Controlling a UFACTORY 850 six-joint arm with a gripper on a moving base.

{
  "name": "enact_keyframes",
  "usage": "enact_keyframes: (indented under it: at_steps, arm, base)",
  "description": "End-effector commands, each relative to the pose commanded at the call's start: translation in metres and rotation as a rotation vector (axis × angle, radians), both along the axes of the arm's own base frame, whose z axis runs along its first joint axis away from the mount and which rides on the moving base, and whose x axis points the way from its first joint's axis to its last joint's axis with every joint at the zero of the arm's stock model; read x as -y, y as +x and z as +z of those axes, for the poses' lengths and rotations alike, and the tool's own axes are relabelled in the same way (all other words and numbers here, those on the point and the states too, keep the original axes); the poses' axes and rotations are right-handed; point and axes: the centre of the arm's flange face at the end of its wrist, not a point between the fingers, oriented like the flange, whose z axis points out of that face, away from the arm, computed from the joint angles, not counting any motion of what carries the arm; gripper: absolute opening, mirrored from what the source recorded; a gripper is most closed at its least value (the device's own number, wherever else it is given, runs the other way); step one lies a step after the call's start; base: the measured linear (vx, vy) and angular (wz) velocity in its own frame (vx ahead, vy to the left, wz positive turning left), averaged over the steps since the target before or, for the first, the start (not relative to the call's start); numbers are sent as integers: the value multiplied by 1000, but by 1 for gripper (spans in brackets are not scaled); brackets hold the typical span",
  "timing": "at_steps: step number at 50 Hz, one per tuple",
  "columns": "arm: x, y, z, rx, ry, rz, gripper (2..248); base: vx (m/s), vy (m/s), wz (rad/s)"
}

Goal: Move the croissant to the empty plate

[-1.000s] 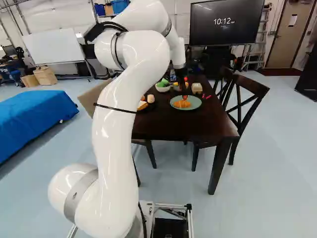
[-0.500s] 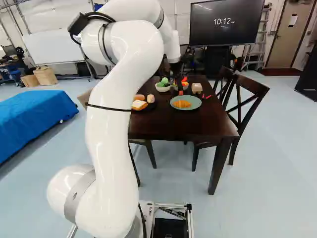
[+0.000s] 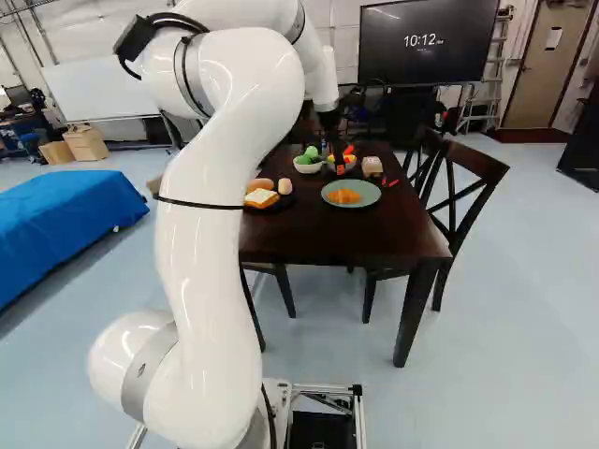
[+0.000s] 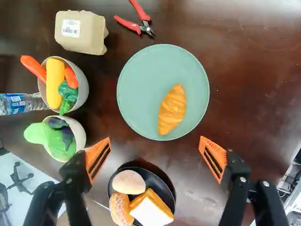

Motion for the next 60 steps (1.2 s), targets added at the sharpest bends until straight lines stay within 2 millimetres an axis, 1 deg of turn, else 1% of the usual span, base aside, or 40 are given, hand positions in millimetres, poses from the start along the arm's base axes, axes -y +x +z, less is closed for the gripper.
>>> enact_keyframes:
  at_steps: [31,60]
  arm:
    - [-4,-3,-2,13,-7,24,247]
    - [-21,-16,-13,65,-40,124,247]
  base:
    - [0,0,0]
    - [0,0,0]
